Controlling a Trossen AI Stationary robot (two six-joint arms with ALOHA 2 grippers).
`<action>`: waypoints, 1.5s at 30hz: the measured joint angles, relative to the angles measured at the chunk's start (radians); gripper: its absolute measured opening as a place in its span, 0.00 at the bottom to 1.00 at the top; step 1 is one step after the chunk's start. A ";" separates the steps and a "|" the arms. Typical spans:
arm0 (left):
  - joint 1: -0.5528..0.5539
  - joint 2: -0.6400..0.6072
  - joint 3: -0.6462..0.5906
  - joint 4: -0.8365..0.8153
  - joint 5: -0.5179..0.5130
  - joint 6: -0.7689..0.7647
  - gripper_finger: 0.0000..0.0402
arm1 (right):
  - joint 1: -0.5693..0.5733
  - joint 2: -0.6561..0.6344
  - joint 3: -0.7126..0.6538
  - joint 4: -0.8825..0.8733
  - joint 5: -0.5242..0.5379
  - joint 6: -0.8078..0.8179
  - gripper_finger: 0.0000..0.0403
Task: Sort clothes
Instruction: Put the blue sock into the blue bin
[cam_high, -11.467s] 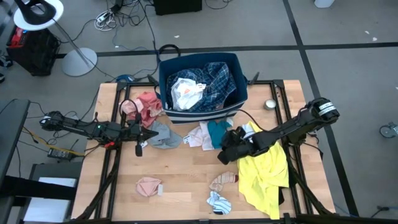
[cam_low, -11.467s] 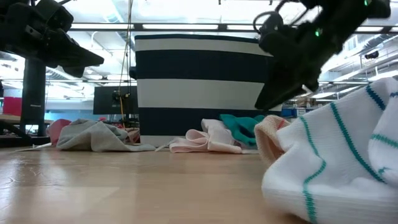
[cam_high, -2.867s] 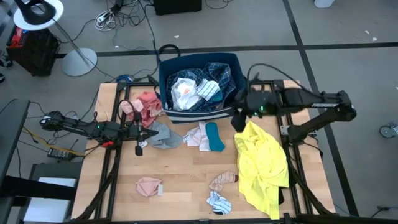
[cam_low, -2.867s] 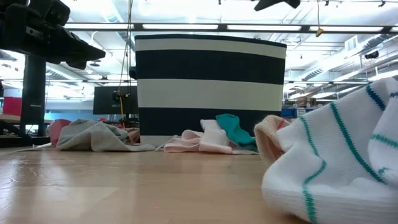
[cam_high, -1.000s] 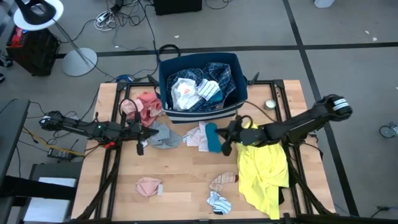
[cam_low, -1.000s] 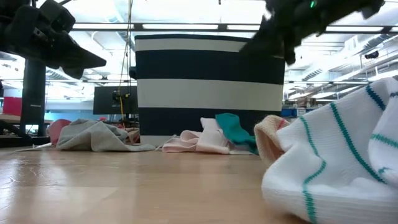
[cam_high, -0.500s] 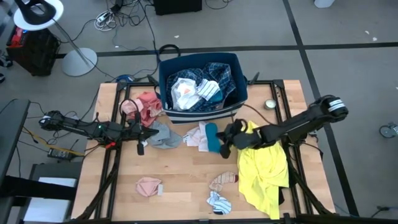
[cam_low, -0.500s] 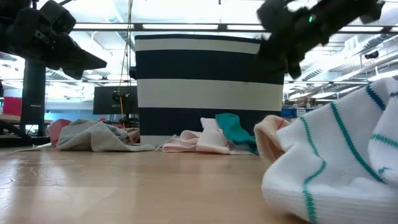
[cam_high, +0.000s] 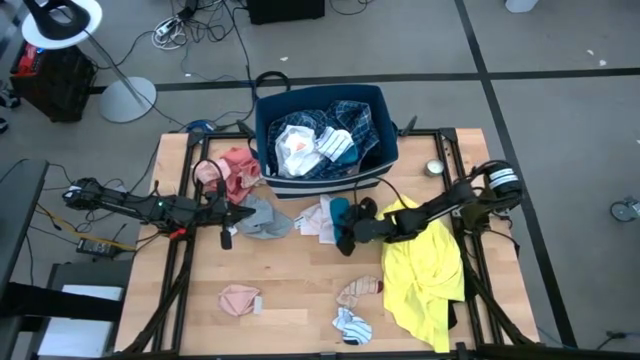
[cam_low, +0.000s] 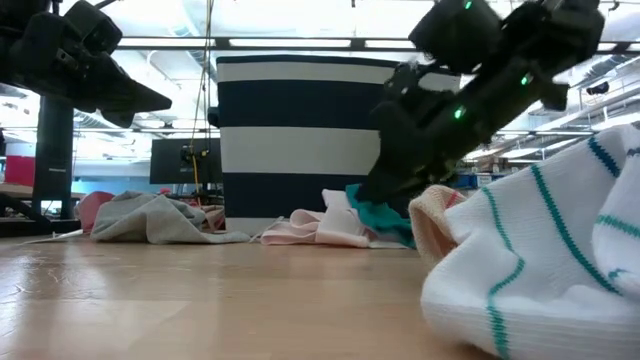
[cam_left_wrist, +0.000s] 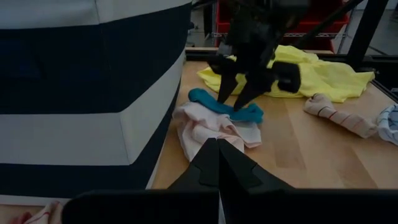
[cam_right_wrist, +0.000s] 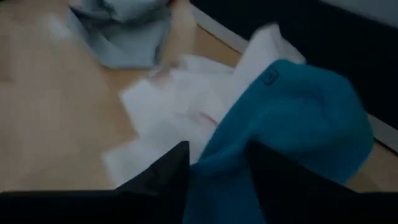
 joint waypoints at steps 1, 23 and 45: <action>0.000 0.000 0.000 0.000 0.000 0.000 0.00 | -0.006 0.017 0.000 0.002 0.000 -0.009 0.42; 0.000 0.000 0.000 -0.020 0.000 0.000 0.00 | -0.009 -0.177 -0.001 -0.075 -0.018 -0.055 0.01; 0.000 0.000 0.000 -0.069 -0.006 -0.004 0.00 | -0.098 -0.378 0.633 -0.522 0.055 -0.567 0.00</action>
